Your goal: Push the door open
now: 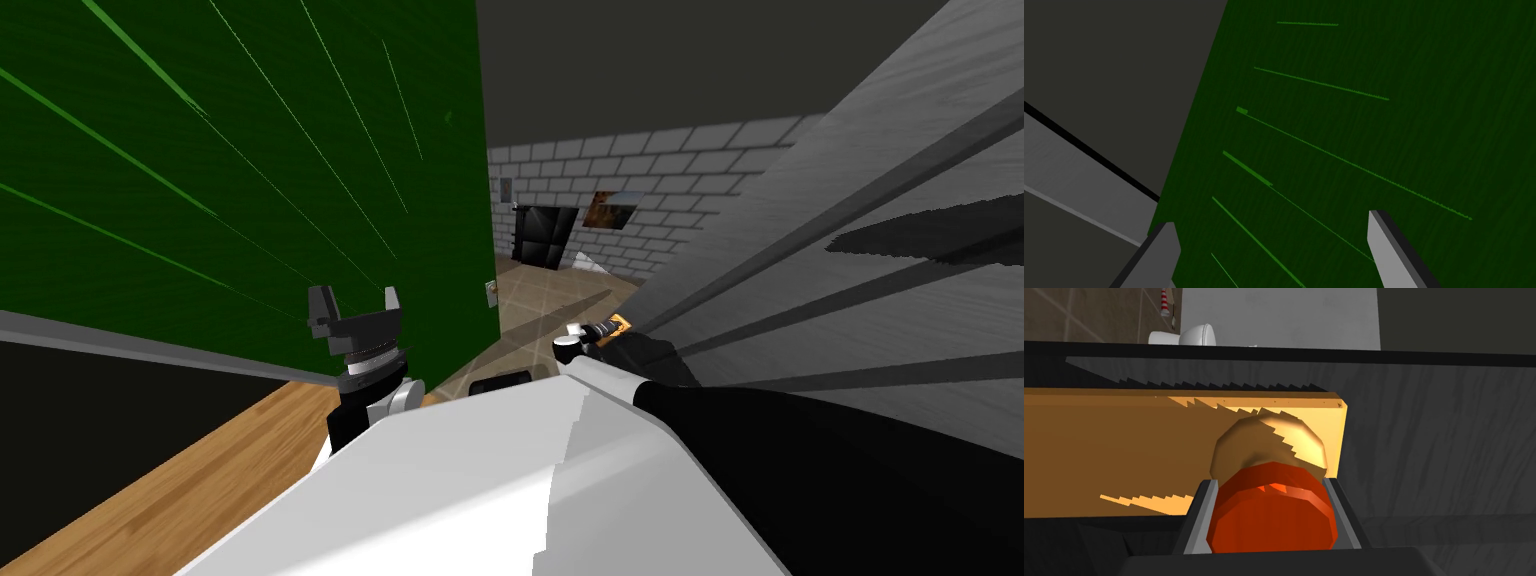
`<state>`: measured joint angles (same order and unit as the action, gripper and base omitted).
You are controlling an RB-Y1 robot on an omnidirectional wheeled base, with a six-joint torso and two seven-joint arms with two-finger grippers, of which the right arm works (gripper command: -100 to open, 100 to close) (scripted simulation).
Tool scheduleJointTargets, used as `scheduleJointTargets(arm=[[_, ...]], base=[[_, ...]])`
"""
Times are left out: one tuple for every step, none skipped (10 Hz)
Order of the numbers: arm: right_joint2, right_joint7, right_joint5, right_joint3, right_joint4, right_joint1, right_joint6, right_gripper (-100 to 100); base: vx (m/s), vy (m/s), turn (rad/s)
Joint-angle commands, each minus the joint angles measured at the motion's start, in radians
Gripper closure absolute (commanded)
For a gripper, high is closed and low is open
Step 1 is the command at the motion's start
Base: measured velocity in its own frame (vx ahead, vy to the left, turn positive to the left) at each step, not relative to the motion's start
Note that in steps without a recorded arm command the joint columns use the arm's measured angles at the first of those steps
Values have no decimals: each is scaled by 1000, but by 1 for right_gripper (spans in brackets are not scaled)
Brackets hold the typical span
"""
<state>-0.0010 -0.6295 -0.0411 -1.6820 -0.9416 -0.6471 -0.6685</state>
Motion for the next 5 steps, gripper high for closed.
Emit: scheduleJointTargets(arm=[[15,-18,-5,-38,-21,-14,-24,100],[27,-26,-8,-54,-24,-20,-32,100],[30,-20,-7,-45,-23,-13,-23,100],[0,-27,-11,-75,-35,-18,-33,100],[0,-27,-11,-75,-35,-18,-33,100]], base=[[100,-121,70],[99,-110,52],[35,-45,3],[37,-79,29],[69,-92,-10]])
